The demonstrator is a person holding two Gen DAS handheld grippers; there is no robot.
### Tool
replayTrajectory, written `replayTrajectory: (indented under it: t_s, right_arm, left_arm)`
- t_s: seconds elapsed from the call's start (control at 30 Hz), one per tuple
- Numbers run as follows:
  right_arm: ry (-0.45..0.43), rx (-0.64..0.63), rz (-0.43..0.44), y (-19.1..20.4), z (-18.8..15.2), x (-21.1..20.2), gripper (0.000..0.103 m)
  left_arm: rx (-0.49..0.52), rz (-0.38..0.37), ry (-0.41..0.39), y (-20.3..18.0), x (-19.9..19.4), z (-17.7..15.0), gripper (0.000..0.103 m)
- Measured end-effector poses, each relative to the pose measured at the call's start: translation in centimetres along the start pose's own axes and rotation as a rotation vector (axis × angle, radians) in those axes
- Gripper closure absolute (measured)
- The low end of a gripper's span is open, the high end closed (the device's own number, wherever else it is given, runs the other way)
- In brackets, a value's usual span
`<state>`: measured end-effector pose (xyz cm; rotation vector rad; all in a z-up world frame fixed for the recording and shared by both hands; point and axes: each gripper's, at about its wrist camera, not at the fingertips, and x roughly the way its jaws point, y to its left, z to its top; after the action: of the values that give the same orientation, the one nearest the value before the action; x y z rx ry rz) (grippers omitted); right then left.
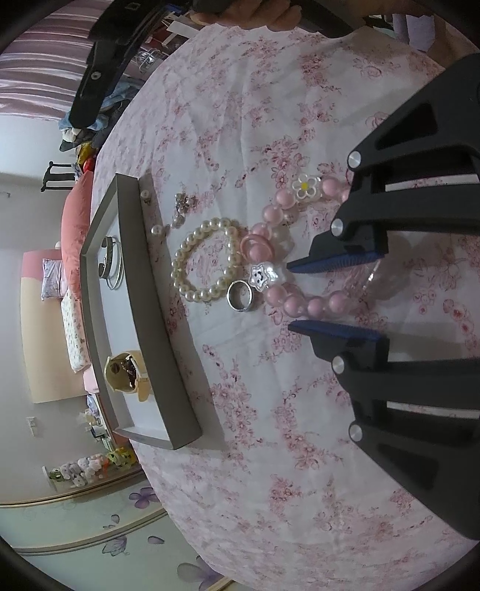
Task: Organize jewelry
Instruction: 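Lower the left gripper onto the pink bead bracelet and grasp it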
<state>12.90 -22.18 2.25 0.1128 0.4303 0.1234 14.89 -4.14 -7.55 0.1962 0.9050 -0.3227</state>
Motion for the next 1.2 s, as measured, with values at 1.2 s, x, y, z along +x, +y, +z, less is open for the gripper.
replayTrajectory:
  t_s: [1.2]
  right_arm:
    - [0.479, -0.160, 0.001, 2.9, -4.2, 9.0, 0.047]
  left_arm:
    - [-0.272, 0.134, -0.021, 10.0, -0.1, -0.2, 0.089]
